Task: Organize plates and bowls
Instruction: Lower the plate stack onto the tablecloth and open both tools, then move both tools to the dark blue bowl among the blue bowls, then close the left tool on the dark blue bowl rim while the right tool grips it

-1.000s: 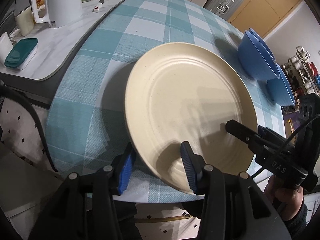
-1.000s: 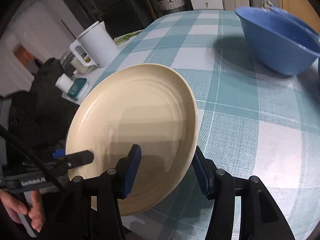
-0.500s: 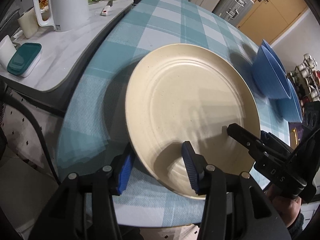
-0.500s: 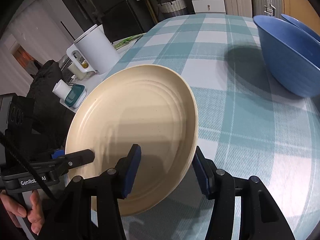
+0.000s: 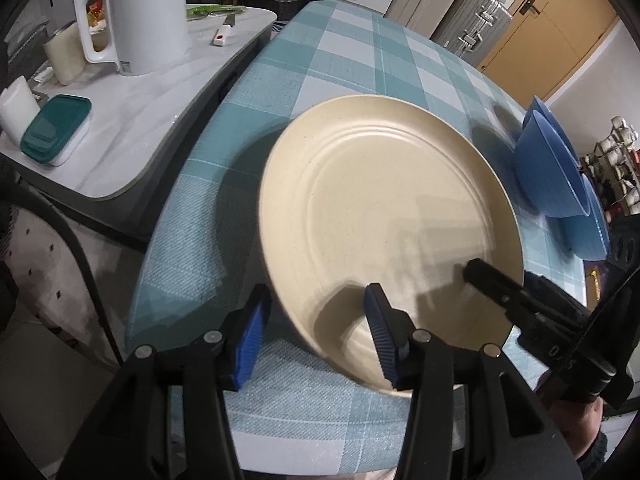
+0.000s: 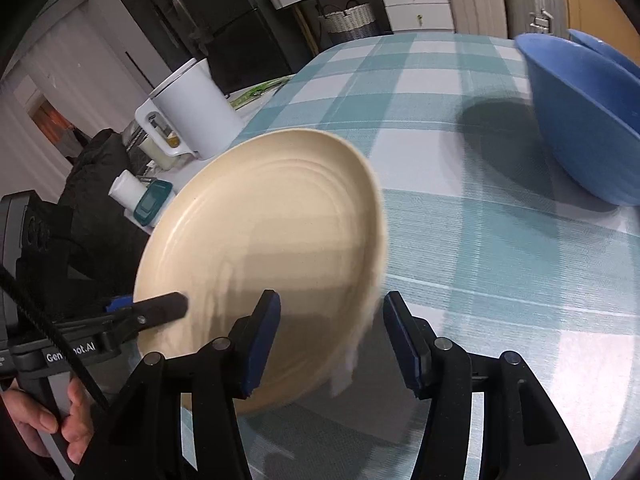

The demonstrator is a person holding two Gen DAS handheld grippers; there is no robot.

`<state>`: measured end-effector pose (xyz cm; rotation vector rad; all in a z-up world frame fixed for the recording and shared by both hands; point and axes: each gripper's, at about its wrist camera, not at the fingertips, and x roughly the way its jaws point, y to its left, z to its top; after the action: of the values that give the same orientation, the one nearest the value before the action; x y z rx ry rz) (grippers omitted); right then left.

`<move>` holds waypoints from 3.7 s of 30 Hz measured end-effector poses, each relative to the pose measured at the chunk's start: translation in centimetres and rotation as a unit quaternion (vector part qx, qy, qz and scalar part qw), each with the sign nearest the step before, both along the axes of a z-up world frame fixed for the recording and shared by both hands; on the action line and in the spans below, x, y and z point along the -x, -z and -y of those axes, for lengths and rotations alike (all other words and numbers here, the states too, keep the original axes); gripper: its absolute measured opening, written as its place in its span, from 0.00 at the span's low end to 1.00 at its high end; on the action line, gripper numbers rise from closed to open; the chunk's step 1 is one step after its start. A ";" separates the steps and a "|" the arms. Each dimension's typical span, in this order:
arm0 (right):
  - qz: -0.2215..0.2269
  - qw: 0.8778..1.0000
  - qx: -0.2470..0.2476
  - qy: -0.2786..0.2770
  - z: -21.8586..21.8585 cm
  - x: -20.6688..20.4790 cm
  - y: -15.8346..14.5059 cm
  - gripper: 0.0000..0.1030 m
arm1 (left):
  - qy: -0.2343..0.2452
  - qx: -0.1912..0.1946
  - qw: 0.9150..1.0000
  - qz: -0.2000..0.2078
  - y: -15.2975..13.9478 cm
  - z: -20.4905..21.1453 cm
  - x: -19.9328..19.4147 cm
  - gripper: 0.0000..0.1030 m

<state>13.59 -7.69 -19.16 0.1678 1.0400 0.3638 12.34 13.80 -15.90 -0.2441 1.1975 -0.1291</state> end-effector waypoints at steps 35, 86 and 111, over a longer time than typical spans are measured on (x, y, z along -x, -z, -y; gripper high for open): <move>0.251 0.930 0.086 0.253 26.3 11.2 -11.2 0.99 | 0.099 -0.020 0.985 0.140 -7.4 26.2 -6.9 0.88; 0.061 0.986 0.085 0.127 25.0 -7.5 -13.8 0.86 | 0.113 -0.067 0.991 -0.034 -3.1 28.6 -14.1 0.13; -0.074 0.980 0.184 0.001 21.9 -16.8 -7.1 0.20 | 0.153 -0.064 0.985 -0.043 -2.2 27.4 -14.4 0.13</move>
<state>30.41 -29.57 -12.05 -0.1392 1.2363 0.1532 26.73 -13.62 -13.73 0.0496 1.3190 -0.3105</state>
